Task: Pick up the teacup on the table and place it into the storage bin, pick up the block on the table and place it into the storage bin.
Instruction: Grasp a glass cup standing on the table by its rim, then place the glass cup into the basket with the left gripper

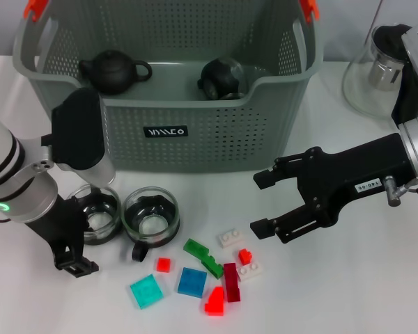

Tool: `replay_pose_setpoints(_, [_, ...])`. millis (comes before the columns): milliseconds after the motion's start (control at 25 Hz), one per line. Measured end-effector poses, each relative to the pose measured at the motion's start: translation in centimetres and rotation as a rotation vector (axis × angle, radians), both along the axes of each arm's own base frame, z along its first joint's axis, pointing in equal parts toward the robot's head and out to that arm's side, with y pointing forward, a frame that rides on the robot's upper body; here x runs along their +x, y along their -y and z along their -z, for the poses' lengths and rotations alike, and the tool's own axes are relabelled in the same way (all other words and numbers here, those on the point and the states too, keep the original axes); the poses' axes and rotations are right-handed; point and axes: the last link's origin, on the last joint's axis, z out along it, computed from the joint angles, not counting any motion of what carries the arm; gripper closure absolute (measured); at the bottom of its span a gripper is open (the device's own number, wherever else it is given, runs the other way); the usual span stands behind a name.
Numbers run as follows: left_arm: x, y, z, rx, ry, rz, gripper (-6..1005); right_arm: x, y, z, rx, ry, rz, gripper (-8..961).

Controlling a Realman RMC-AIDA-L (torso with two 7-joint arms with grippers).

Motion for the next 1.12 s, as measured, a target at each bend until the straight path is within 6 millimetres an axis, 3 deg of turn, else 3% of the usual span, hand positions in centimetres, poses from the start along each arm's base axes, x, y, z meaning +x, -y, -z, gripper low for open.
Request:
replay_pose_setpoints(160, [0.2, 0.1, 0.1, -0.005, 0.005, 0.004, 501, 0.0, 0.0, -0.1, 0.003, -0.011, 0.003, 11])
replay_pose_setpoints(640, [0.4, 0.2, -0.1, -0.003, 0.002, 0.024, 740, 0.1, 0.0, -0.3, 0.008, -0.020, 0.007, 12])
replay_pose_setpoints(840, [0.5, 0.3, -0.6, 0.000, 0.007, 0.017, 931, 0.2, -0.1, -0.7, 0.019, -0.035, 0.020, 12])
replay_pose_setpoints(960, [1.1, 0.6, -1.5, 0.005, 0.046, -0.009, 959, 0.2, -0.1, -0.7, 0.021, -0.037, 0.022, 12])
replay_pose_setpoints(1120, [2.9, 1.5, -3.6, 0.028, 0.226, -0.039, 959, 0.3, -0.2, -0.9, 0.025, -0.031, 0.021, 11])
